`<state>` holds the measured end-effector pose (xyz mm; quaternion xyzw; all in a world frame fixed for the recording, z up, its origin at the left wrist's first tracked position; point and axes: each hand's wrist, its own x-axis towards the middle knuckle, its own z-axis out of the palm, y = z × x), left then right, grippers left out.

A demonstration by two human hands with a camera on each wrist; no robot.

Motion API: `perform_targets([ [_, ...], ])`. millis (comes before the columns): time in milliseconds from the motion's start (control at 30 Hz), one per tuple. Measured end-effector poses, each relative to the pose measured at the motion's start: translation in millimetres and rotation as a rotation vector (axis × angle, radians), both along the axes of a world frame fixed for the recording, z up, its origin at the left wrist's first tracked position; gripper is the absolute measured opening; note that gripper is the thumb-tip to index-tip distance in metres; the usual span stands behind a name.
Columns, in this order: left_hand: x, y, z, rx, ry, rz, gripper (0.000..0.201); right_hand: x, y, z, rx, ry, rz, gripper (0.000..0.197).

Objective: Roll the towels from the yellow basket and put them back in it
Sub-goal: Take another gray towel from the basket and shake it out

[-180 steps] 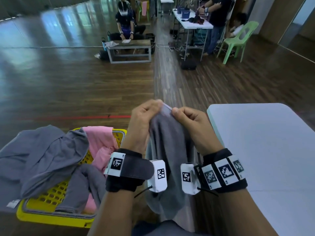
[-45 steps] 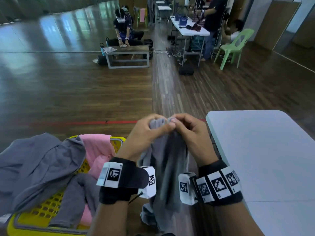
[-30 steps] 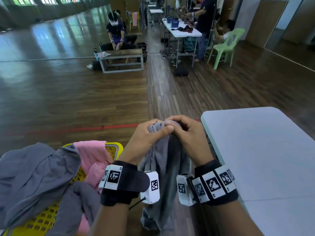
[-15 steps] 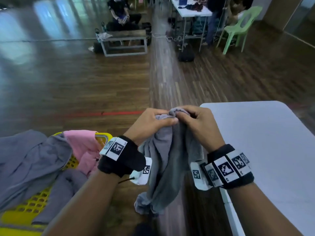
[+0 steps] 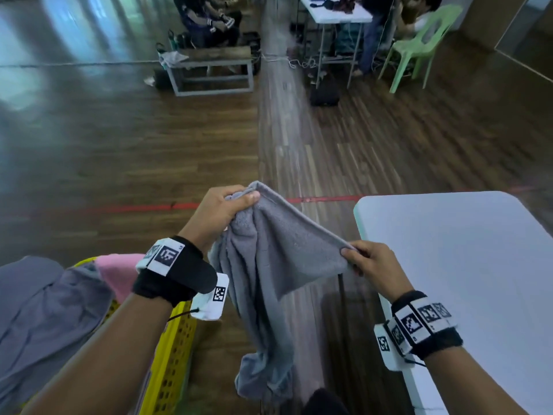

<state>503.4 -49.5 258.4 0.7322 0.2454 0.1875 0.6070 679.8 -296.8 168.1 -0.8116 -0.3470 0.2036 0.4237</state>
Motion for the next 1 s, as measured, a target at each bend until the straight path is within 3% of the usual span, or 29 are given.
perform_targets([
  [200, 90.1, 6.0, -24.9, -0.008, 0.09, -0.156, 0.027, 32.1, 99.5, 47.0, 0.321, 0.106, 0.06, 0.016],
  [300, 169.1, 27.6, -30.8, -0.097, 0.063, -0.089, 0.04, 95.4, 145.0, 50.1, 0.361, 0.202, 0.023, 0.02],
  [367, 230.1, 47.1, -22.7, -0.071, 0.08, -0.057, 0.028, 154.8, 168.5, 55.1, 0.394, 0.235, -0.025, 0.024],
  [567, 427.0, 101.4, 47.4, 0.02, 0.013, -0.034, 0.014, 351.4, 223.7, 131.3, 0.463, 0.228, -0.055, 0.017],
  [700, 536.9, 113.0, 112.4, 0.076, -0.076, -0.051, 0.017, 470.3, 237.1, 193.1, 0.509, 0.119, -0.087, 0.028],
  [833, 612.1, 98.8, 153.8, 0.123, -0.076, -0.141, 0.016, 548.6, 229.9, 234.9, 0.538, 0.032, -0.15, 0.028],
  [1000, 680.7, 78.8, 152.1, 0.182, -0.1, -0.235, 0.024, 605.5, 200.5, 245.4, 0.5, -0.075, -0.226, 0.027],
])
